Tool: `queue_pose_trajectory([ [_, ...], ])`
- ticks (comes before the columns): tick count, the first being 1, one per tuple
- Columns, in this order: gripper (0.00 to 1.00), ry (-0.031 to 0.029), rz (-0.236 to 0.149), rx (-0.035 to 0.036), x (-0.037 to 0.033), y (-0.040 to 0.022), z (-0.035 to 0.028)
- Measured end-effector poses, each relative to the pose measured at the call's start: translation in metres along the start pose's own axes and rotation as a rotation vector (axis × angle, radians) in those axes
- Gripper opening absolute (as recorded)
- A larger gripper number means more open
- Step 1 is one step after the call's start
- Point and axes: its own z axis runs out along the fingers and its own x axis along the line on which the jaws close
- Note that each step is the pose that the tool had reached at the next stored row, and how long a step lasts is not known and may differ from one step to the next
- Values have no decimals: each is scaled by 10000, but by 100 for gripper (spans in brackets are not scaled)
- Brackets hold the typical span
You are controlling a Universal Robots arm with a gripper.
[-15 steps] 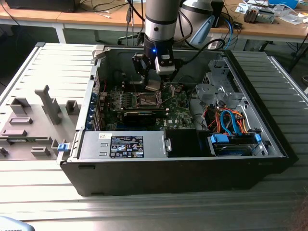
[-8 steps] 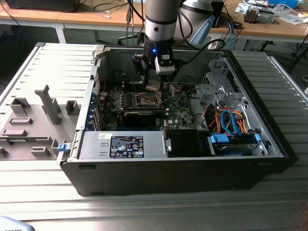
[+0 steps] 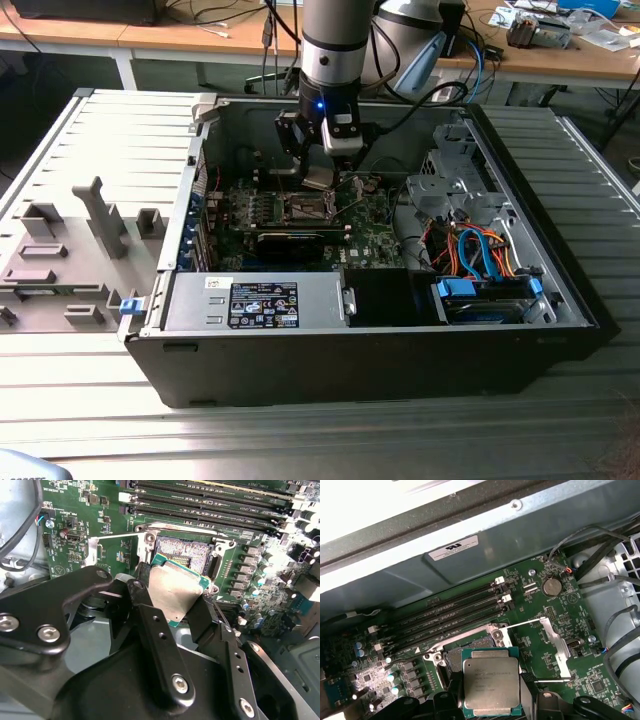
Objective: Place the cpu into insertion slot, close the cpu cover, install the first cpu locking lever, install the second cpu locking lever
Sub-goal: 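Place the cpu into insertion slot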
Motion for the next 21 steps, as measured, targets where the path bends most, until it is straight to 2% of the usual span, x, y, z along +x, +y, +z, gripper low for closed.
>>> queue_pose_trajectory([
  [21,55,-8,162,-2,0,0,8],
])
